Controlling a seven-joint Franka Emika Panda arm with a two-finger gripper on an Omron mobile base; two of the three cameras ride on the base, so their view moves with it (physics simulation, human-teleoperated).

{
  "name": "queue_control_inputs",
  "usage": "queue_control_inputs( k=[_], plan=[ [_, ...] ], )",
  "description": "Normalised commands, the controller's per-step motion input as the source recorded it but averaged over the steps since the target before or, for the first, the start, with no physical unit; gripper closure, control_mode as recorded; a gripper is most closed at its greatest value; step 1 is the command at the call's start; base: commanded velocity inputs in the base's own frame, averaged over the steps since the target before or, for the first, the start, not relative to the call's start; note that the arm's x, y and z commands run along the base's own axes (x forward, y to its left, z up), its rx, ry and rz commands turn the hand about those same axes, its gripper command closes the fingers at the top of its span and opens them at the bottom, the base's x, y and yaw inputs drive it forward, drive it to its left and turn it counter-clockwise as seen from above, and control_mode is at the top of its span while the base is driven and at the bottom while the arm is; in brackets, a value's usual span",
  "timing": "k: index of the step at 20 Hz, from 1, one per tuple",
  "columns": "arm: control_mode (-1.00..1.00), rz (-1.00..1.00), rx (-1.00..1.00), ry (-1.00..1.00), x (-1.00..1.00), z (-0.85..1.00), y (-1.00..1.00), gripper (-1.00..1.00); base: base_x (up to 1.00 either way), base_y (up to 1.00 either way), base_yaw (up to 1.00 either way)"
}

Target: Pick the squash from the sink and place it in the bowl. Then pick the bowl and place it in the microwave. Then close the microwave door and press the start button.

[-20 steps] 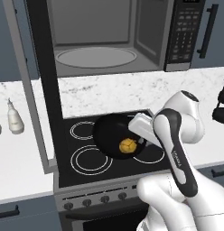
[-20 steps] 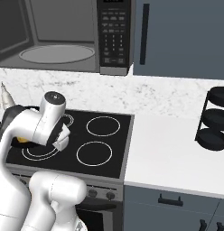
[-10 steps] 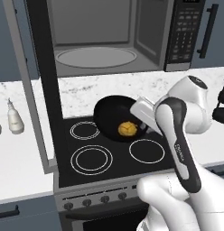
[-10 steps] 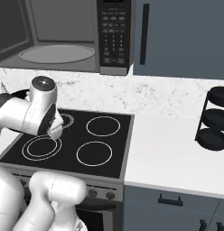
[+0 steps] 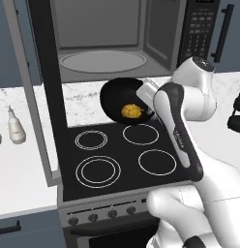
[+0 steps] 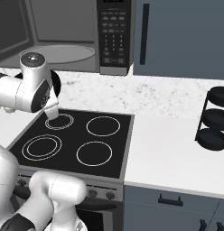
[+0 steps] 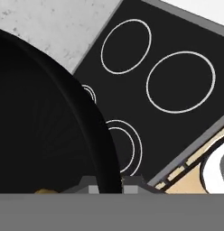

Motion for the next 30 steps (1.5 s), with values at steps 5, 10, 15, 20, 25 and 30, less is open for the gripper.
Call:
queue_control_inputs(
  k=[5,10,15,20,25,30],
  plan=[
    [-1.00,-0.08,0.00,-0.19,0.02,0.42,0.00,1.00,0.00,0.00,0.00],
    [-1.00,-0.09,0.00,-0.05,0.49,0.45,0.00,1.00,0.00,0.00,0.00],
    [-1.00,-0.12,0.00,0.02,0.81,0.63,0.00,1.00,0.00,0.00,0.00],
    [-1.00,-0.09,0.03,0.03,0.63,0.71,0.00,1.00,0.00,0.00,0.00],
    [-1.00,-0.07,0.00,0.00,0.75,0.13,0.08,1.00,0.00,0.00,0.00],
    [-1.00,-0.02,0.00,0.00,0.87,-0.17,0.23,1.00,0.00,0.00,0.00]
  ],
)
